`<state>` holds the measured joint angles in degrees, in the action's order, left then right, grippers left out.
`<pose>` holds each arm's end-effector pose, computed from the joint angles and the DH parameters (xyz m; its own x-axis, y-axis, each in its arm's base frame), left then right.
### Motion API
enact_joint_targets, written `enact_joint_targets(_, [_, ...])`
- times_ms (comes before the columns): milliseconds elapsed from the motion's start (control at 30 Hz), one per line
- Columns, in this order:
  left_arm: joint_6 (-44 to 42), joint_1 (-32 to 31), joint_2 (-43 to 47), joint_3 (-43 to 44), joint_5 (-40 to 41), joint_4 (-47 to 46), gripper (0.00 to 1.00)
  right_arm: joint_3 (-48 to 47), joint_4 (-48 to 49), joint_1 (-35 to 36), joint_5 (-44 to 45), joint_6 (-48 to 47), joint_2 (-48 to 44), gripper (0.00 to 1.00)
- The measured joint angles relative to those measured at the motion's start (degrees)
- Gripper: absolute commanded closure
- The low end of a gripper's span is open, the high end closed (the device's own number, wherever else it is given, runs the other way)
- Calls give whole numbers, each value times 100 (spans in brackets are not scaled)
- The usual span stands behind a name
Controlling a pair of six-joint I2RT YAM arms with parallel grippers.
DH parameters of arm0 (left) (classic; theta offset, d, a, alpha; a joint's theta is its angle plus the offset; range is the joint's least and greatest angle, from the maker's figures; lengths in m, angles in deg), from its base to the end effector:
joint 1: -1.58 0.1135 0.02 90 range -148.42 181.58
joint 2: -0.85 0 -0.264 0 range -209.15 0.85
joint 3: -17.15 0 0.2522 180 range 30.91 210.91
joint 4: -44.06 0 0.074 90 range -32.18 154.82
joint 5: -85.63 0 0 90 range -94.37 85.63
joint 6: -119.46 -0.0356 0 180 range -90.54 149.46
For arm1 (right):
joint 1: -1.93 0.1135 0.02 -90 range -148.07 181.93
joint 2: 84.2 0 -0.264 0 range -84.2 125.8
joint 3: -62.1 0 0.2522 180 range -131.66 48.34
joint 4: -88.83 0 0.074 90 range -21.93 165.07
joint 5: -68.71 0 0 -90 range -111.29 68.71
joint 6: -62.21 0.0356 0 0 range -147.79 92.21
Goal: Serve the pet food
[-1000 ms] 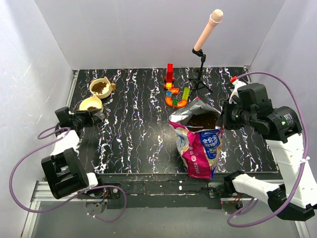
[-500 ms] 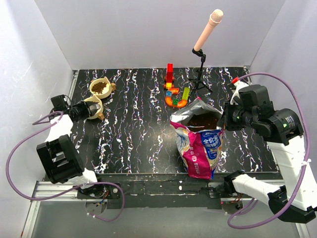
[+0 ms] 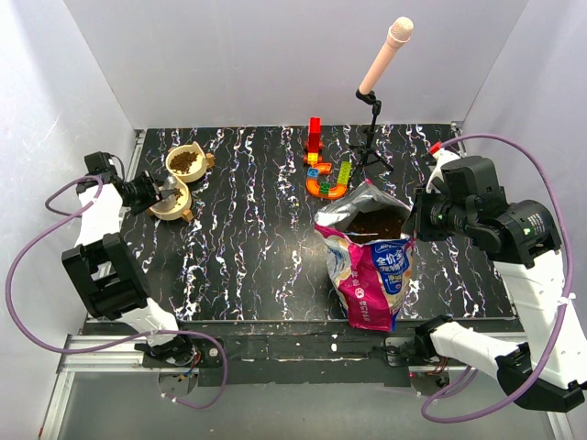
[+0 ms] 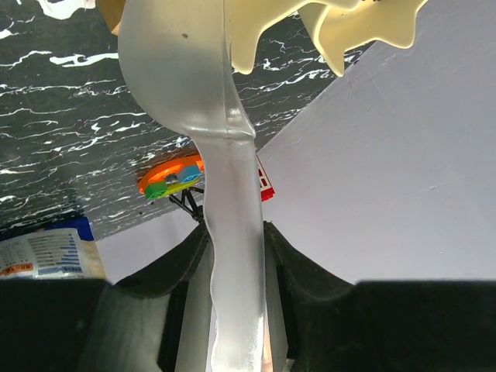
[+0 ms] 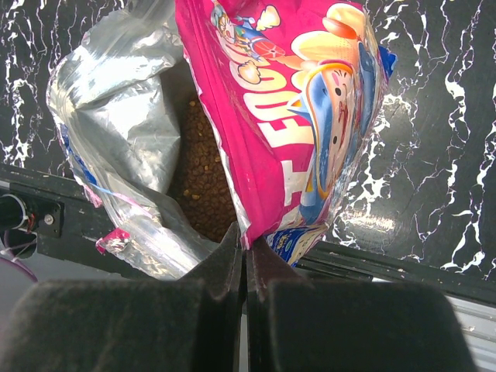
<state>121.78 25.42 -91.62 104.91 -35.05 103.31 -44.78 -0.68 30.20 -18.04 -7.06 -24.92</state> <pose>0.3080 0.1162 0.2625 0.1759 -0.8618 0.4758 -0.8154 -0.3984 -0.4201 0.1214 0.0630 0.4535 -0.7044 0.0224 -0.7094 -0.1993 0.9531 0.2280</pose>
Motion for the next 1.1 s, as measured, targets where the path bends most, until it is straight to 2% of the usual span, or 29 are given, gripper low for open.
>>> enact_joint_targets(333, [164,-2,0,98,-125,168,100,0,20,0,-2,7,26,99])
enact_joint_targets(733, [227,-197,356,662,-479,328,100,-205,-72,11,2,87,289,99])
enact_joint_targets(867, [-188,-1047,356,1276,-568,310,100,-345,-136,26,17,127,461,99])
enact_joint_targets(967, [-586,-2218,356,1635,-754,175,100,-452,-142,31,52,129,610,99])
enact_joint_targets(1100, [-1193,-3606,361,1703,-1231,138,100,-713,-225,33,118,96,907,99])
